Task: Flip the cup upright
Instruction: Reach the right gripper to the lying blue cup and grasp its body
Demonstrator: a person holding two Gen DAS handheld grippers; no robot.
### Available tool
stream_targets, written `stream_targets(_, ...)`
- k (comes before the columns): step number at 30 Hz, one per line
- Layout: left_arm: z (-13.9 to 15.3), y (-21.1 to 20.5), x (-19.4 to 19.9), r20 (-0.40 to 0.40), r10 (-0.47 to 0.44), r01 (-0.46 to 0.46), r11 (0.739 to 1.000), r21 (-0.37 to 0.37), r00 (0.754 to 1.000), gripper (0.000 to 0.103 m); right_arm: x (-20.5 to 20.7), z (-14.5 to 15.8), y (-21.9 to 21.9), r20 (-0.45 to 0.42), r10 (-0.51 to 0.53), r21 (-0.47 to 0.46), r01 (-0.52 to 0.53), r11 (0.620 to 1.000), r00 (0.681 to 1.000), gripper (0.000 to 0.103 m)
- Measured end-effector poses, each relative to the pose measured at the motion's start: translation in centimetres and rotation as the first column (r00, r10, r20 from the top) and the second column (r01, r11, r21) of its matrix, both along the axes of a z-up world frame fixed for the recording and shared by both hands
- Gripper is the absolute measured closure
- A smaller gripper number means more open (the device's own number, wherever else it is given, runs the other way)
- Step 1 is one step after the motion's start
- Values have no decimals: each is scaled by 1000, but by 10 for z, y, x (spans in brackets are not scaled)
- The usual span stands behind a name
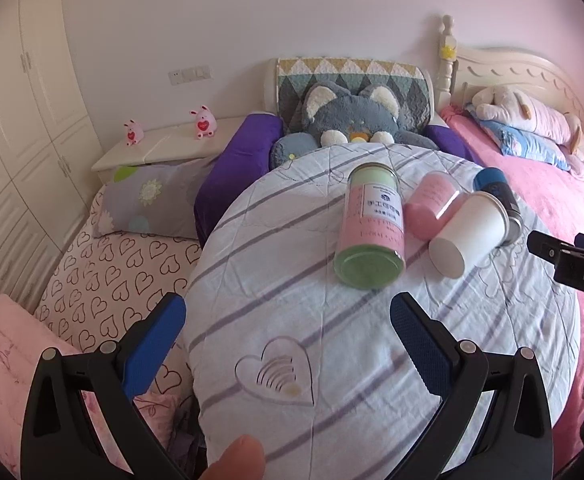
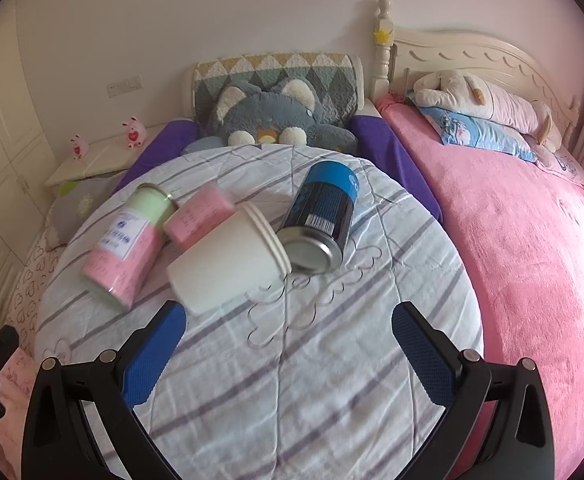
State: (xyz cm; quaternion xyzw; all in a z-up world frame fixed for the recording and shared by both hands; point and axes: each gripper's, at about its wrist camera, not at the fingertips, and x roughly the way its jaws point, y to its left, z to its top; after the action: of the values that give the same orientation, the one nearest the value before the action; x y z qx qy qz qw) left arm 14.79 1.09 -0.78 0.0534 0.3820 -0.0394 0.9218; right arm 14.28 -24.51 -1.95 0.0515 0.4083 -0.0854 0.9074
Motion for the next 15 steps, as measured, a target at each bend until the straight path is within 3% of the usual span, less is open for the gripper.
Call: stream_targets(15, -5, -33, 94, -67, -17, 19, 1000, 22, 998, 0, 120, -13, -45, -172, -66, 55, 76, 996, 983, 0)
